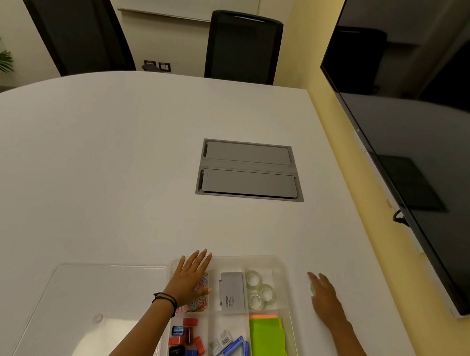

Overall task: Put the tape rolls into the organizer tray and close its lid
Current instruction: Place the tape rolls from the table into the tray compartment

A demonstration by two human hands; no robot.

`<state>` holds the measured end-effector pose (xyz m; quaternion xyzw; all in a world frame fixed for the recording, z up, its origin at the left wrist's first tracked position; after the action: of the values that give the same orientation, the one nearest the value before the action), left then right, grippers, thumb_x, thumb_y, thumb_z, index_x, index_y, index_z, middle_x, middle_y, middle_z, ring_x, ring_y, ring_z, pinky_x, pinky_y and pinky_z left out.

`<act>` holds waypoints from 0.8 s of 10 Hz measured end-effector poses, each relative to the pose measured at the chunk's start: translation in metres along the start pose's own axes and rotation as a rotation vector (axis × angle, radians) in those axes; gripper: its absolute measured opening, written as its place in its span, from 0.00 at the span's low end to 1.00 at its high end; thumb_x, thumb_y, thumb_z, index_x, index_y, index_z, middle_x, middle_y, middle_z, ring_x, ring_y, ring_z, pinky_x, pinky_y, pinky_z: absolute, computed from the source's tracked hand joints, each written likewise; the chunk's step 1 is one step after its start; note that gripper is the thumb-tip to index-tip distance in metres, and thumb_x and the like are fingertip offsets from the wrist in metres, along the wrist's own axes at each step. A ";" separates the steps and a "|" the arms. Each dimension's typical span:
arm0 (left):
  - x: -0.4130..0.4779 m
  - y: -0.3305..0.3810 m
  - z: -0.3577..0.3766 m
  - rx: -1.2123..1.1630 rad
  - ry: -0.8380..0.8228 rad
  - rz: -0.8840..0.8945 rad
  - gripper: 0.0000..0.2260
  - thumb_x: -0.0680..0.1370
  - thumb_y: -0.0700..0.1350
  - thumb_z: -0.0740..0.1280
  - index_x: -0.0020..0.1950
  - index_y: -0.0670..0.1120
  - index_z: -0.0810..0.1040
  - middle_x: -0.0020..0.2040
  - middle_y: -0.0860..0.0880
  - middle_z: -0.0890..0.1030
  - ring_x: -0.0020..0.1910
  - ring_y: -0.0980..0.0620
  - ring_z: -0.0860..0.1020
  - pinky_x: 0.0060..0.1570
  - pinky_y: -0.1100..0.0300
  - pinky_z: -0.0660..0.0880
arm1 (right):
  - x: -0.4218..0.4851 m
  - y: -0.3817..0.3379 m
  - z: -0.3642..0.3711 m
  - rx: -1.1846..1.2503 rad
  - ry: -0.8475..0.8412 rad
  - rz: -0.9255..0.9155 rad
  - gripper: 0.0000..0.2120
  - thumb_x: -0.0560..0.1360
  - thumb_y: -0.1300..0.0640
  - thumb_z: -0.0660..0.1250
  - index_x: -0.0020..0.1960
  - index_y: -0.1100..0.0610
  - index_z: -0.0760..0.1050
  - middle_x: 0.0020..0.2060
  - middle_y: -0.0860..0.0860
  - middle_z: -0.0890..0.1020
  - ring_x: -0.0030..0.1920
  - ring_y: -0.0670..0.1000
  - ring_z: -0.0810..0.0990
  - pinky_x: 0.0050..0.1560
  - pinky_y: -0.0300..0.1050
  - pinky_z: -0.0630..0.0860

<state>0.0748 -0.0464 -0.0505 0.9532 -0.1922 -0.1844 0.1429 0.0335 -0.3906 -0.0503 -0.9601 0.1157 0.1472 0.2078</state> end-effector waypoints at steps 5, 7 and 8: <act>0.001 -0.001 0.001 0.008 -0.009 -0.004 0.38 0.77 0.58 0.61 0.75 0.46 0.41 0.78 0.42 0.41 0.77 0.44 0.42 0.74 0.44 0.39 | -0.008 -0.074 -0.041 0.279 0.225 -0.226 0.18 0.73 0.54 0.70 0.61 0.50 0.71 0.53 0.49 0.73 0.50 0.48 0.77 0.50 0.44 0.78; 0.000 -0.001 0.001 0.016 -0.014 -0.006 0.38 0.77 0.58 0.61 0.75 0.46 0.41 0.78 0.42 0.41 0.77 0.44 0.42 0.74 0.44 0.39 | -0.011 -0.127 -0.017 0.207 0.043 -0.415 0.19 0.74 0.55 0.67 0.64 0.54 0.69 0.57 0.51 0.73 0.58 0.49 0.75 0.60 0.44 0.75; 0.000 0.000 0.001 0.010 -0.011 -0.004 0.38 0.77 0.58 0.61 0.75 0.46 0.41 0.78 0.42 0.42 0.77 0.43 0.42 0.74 0.44 0.39 | -0.011 -0.138 0.001 0.069 -0.052 -0.433 0.19 0.75 0.56 0.65 0.65 0.55 0.68 0.60 0.54 0.71 0.60 0.52 0.73 0.58 0.46 0.74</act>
<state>0.0746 -0.0462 -0.0511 0.9532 -0.1922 -0.1891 0.1369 0.0624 -0.2655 0.0025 -0.9507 -0.0936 0.1196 0.2703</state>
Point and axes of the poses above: each hand's wrist, its own x-axis towards the middle knuckle, its own z-axis out of the palm, y = z × x, the point moved 9 cm from there along x, towards the middle knuckle
